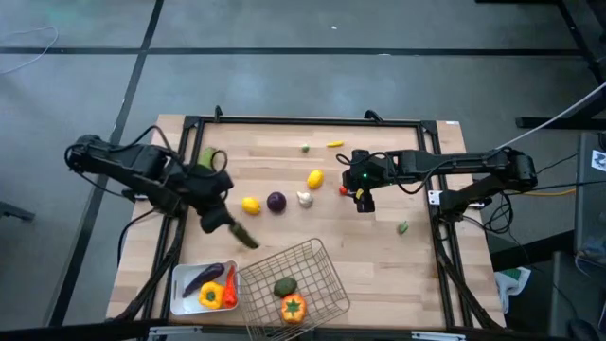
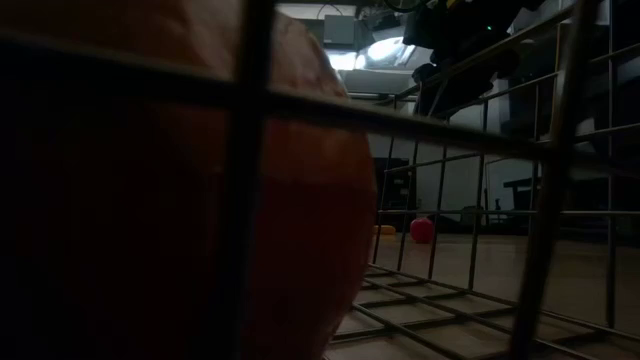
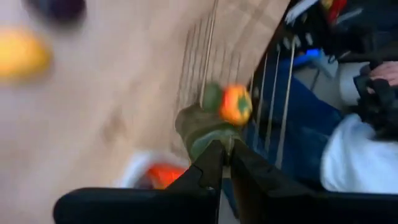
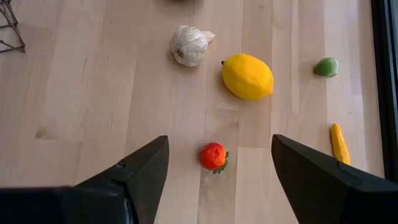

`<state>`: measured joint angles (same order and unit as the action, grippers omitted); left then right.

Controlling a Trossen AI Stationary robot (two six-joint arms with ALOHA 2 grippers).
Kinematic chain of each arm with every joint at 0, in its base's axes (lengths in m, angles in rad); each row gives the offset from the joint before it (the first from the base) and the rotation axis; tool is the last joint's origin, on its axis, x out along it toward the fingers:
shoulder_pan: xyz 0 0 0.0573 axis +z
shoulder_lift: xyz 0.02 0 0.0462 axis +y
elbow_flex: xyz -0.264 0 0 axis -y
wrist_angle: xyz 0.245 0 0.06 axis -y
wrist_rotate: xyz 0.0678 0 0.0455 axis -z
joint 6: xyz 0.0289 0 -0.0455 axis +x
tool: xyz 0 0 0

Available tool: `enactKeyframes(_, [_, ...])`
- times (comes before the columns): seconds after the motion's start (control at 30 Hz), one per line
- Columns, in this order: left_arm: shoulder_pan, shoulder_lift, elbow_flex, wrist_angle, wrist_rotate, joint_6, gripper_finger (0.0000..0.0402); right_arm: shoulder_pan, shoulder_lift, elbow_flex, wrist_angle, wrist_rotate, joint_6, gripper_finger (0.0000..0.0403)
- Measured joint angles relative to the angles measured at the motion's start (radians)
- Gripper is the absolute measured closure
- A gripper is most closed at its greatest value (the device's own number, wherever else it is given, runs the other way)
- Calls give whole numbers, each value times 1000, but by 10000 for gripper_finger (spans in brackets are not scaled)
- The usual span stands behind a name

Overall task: Sort produce into baskets
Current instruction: Put the green chili into the white basket

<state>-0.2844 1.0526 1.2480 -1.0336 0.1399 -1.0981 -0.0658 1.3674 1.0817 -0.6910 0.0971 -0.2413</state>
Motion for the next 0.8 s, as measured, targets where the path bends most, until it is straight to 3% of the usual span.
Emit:
enactKeyframes(0.17, [-70,-1,0,-71,126,-247,370,0,0,0,0,0,0,121])
enactKeyframes(0.37, [-151,11,0,-87,144,-419,367,0,0,0,0,0,0,121])
enactKeyframes(0.53, [-204,52,0,-87,132,-471,367,0,0,0,0,0,0,121])
enactKeyframes(0.8, [-229,153,0,-86,129,-429,367,0,0,0,0,0,0,121])
